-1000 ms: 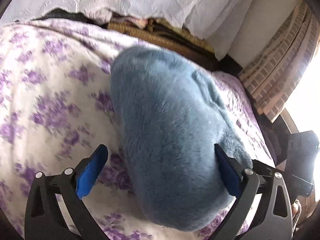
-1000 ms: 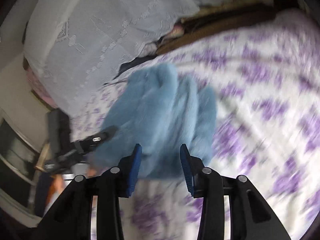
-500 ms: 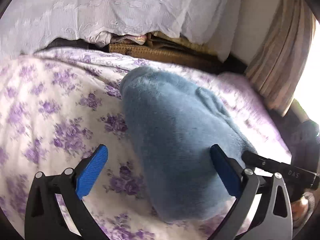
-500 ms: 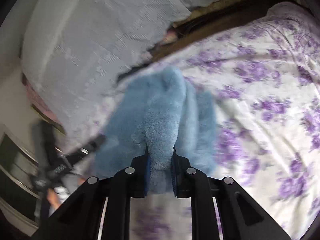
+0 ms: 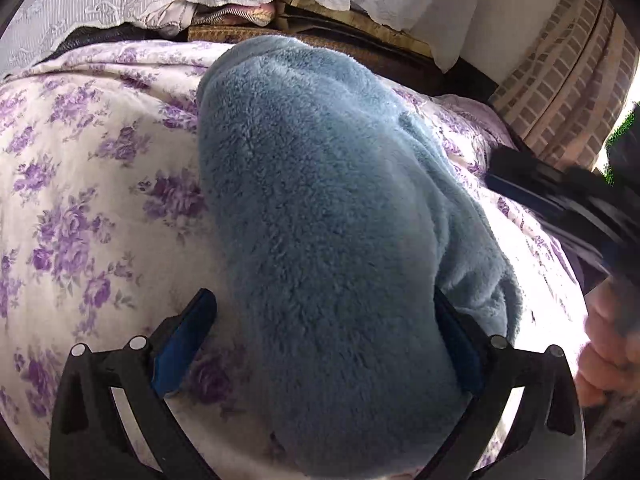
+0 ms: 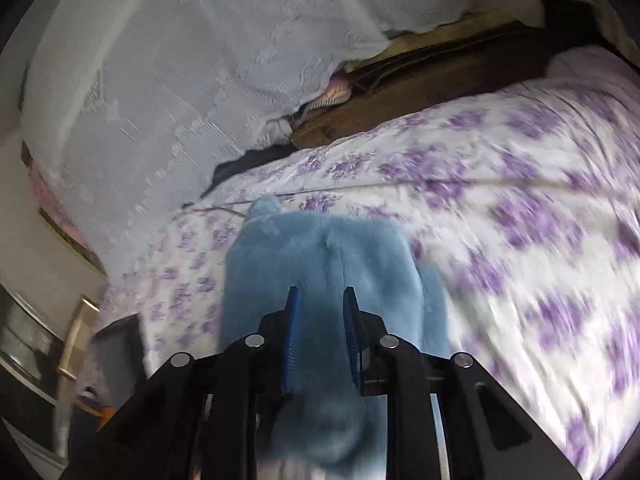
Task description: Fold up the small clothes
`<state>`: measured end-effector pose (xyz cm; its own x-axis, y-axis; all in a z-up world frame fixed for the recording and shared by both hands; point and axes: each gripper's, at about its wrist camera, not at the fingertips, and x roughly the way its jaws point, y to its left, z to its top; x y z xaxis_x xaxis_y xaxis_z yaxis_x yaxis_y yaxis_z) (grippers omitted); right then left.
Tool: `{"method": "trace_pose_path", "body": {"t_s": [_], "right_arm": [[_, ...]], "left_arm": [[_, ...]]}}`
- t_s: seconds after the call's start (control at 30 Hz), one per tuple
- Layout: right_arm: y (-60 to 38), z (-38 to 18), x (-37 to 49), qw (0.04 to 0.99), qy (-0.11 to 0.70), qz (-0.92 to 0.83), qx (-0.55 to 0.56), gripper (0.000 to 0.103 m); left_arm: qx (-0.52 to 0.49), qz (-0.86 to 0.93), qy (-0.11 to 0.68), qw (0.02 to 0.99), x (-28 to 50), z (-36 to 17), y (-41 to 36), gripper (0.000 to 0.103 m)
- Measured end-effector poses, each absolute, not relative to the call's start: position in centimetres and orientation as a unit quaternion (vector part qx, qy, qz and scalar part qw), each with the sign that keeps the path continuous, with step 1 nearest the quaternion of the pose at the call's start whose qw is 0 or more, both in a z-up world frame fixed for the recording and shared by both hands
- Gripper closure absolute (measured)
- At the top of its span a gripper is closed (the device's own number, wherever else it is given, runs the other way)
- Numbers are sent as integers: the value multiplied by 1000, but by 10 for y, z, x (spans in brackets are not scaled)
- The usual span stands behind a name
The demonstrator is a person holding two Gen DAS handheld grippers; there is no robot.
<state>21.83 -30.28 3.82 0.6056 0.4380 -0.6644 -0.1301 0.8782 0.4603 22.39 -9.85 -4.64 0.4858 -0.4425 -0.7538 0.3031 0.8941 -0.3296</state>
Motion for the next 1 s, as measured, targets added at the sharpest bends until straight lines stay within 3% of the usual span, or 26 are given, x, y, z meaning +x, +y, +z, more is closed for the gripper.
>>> {"method": "trace_pose_path", "body": {"t_s": [0.1, 0.17, 0.4, 0.53, 0.6, 0.67, 0.87, 0.93, 1.0], "right_arm": [[-305, -16, 252, 864, 451, 130, 184, 83], [-313, -26, 253, 870, 427, 143, 201, 84], [-324, 22, 201, 887, 395, 145, 190, 79], [-327, 8, 163, 891, 411, 132, 140, 77], [-335, -17, 164, 883, 425, 120, 156, 47], [-355, -33, 172, 859, 438, 133, 228, 45], [-356, -5, 153, 874, 408, 142, 221, 50], [-354, -6, 150, 874, 407, 150, 219, 41], [-359, -14, 149, 871, 409, 147, 229, 40]], "left_arm": [[-62, -212, 450, 865, 226, -48, -102, 4], [-46, -209, 441, 871, 229, -48, -110, 4], [-49, -211, 436, 873, 229, -48, -109, 4], [-47, -210, 434, 875, 228, -48, -109, 4], [-42, -211, 434, 875, 226, -49, -111, 4], [-33, -203, 428, 880, 223, -47, -113, 4], [-40, -199, 421, 884, 216, -44, -107, 4], [-50, -205, 417, 884, 214, -43, -103, 4], [-56, -207, 409, 887, 211, -40, -99, 4]]}}
